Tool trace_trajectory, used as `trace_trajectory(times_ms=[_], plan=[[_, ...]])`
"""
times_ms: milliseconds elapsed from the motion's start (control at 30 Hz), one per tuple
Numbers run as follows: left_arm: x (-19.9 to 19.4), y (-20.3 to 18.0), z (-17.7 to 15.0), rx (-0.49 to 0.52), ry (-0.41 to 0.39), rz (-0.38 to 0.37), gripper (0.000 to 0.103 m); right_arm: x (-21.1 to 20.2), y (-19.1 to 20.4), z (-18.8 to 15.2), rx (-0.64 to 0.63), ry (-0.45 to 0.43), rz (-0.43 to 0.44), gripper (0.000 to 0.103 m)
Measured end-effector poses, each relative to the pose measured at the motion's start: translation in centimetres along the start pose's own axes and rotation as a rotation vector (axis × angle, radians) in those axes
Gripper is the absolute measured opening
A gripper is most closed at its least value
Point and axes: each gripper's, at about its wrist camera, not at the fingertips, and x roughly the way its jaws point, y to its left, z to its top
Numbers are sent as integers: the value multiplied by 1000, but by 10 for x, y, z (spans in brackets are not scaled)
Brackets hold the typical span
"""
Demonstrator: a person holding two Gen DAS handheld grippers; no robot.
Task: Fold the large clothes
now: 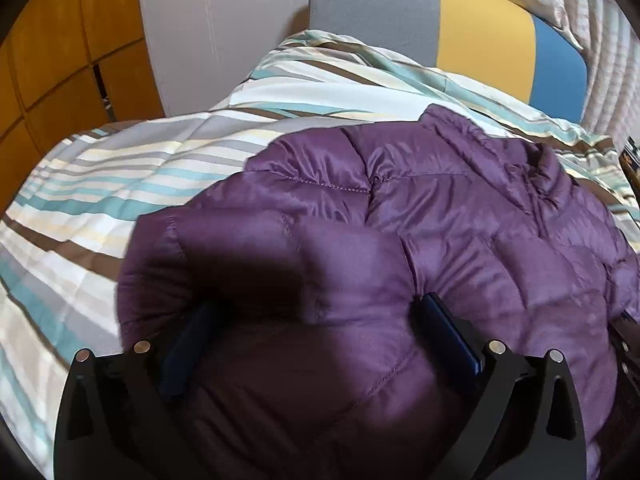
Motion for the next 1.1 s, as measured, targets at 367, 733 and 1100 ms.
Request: trace_trajectory(times_ms=[367, 733, 1100], plan=[[3, 47, -21, -143, 21, 47, 100, 0, 1, 0, -1, -3, -4, 48], [-41, 57, -30, -190, 21, 34, 100, -9, -16, 9, 65, 50, 60, 69], [-121, 51, -115, -177, -5, -168, 100, -118, -44, -27, 127, -14, 170, 72]])
